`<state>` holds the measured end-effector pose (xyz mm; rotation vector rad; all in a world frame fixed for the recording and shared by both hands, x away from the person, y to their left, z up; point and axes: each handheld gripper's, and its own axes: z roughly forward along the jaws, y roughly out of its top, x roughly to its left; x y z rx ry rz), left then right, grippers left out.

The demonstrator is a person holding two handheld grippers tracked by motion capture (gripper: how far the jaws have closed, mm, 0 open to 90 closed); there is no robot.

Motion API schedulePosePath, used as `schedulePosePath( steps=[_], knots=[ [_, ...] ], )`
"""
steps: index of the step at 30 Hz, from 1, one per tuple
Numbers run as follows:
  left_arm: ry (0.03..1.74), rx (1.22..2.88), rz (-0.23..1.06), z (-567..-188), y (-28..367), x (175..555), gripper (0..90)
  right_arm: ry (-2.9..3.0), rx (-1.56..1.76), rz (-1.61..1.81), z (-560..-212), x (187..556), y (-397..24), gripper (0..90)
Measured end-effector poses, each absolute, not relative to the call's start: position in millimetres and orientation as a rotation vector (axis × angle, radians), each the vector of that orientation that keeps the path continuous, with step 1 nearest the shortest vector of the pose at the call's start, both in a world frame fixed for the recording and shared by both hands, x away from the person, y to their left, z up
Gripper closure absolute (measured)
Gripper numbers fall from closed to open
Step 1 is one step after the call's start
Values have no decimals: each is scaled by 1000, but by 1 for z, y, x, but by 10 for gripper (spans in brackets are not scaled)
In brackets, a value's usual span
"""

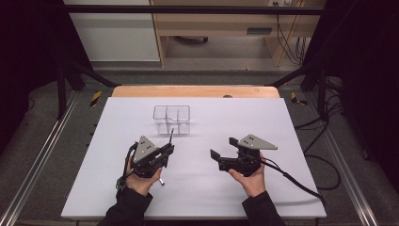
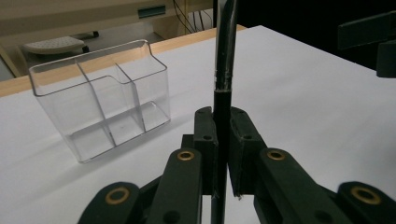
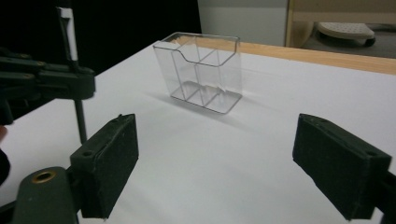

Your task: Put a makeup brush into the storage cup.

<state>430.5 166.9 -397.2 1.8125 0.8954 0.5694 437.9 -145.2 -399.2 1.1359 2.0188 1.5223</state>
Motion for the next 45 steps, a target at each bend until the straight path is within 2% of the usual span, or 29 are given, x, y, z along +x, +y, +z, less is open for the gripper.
schedulePosePath(
  steps=[17, 29, 45],
  knots=[
    [946, 1767, 593, -387, 187, 439, 824, 2004, 1189, 1412, -411, 437, -171, 55],
    [962, 1726, 566, -374, 190, 450, 824, 2001, 1177, 1395, -414, 434, -176, 45],
    [951, 1726, 624, -349, 185, 471, 825, 2010, 1189, 1355, -419, 430, -182, 33]
  ],
)
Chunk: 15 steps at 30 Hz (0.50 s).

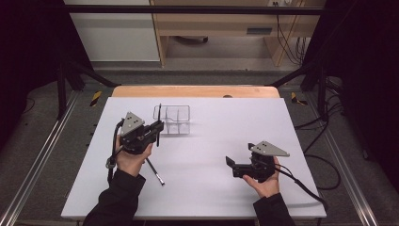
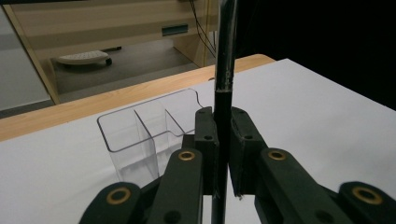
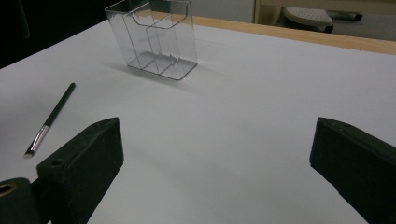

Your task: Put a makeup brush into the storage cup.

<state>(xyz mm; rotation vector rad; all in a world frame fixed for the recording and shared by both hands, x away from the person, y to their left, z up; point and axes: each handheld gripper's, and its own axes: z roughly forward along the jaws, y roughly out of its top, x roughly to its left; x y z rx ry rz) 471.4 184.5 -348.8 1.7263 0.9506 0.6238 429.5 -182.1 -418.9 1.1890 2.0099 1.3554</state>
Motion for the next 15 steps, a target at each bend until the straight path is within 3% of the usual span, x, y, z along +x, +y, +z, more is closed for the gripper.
schedulePosePath(
  steps=[15],
  knots=[
    [950, 1729, 667, -332, 172, 501, 825, 1994, 1200, 1341, -422, 425, -191, 29]
  ],
)
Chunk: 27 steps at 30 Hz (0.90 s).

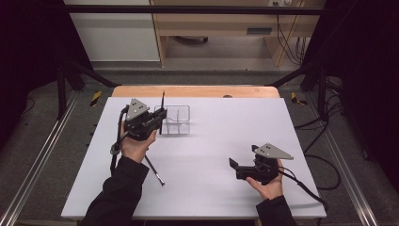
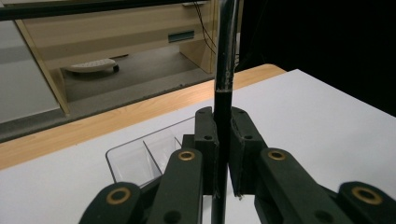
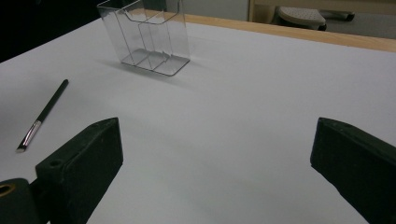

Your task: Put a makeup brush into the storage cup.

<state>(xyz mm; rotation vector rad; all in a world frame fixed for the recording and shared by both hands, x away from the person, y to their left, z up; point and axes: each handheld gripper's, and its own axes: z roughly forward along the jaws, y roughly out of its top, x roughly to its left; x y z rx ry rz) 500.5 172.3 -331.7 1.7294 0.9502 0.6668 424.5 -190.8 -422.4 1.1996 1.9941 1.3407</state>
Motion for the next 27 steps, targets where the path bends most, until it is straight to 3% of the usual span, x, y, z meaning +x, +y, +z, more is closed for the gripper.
schedulePosePath(
  steps=[27],
  knots=[
    [994, 1711, 711, -331, 156, 559, 825, 1977, 1204, 1360, -421, 424, -192, 25]
  ],
)
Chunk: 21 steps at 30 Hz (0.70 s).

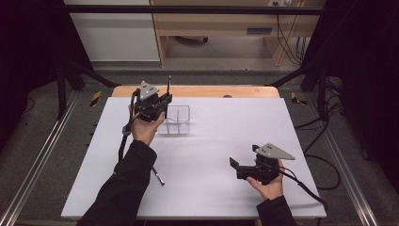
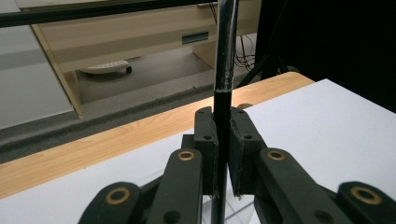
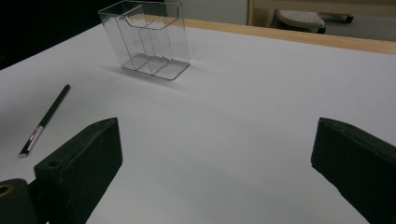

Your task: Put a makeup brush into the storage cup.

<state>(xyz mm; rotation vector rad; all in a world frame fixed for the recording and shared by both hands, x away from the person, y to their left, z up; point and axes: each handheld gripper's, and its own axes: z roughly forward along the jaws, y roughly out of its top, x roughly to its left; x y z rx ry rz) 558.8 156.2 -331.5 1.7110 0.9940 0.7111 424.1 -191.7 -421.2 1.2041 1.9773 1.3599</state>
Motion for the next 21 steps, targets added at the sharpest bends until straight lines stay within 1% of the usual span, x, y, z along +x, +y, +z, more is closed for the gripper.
schedulePosePath(
  steps=[21],
  knots=[
    [1050, 1711, 710, -358, 149, 596, 825, 1976, 1201, 1361, -421, 425, -192, 25]
  ],
)
